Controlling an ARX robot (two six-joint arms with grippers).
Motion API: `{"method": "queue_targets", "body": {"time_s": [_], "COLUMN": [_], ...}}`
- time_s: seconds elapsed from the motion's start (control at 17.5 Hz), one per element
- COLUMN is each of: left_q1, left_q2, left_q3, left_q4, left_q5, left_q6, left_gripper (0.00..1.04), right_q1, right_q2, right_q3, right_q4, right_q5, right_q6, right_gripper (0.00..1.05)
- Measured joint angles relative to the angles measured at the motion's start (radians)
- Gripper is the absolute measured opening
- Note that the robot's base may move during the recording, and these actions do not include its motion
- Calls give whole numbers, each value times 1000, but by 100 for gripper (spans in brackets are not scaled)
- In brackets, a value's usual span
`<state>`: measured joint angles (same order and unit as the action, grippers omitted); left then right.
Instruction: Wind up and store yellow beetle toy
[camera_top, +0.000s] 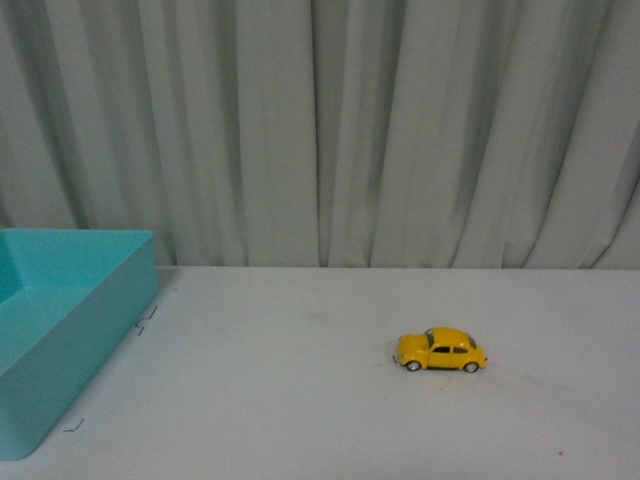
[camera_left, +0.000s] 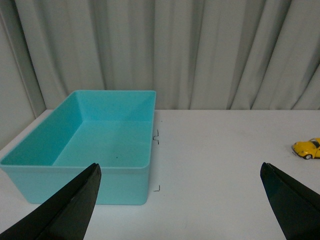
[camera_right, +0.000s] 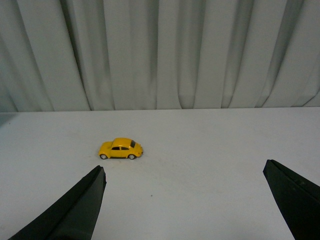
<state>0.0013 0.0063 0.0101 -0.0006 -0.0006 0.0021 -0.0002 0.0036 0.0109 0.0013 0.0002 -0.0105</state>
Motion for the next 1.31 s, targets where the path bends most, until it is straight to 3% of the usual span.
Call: {"method": "queue_targets", "body": {"time_s": [1.31], "left_q1": [0], "left_q2": [0], "left_q3": [0], "left_q4": [-3], "left_q5": [0], "left_q6": [0], "left_gripper": [98], "right_q1": [0], "right_q2": [0], "right_q3": [0], "right_q4": [-5], "right_q5": [0], "right_q6": [0], "right_gripper": [98]}}
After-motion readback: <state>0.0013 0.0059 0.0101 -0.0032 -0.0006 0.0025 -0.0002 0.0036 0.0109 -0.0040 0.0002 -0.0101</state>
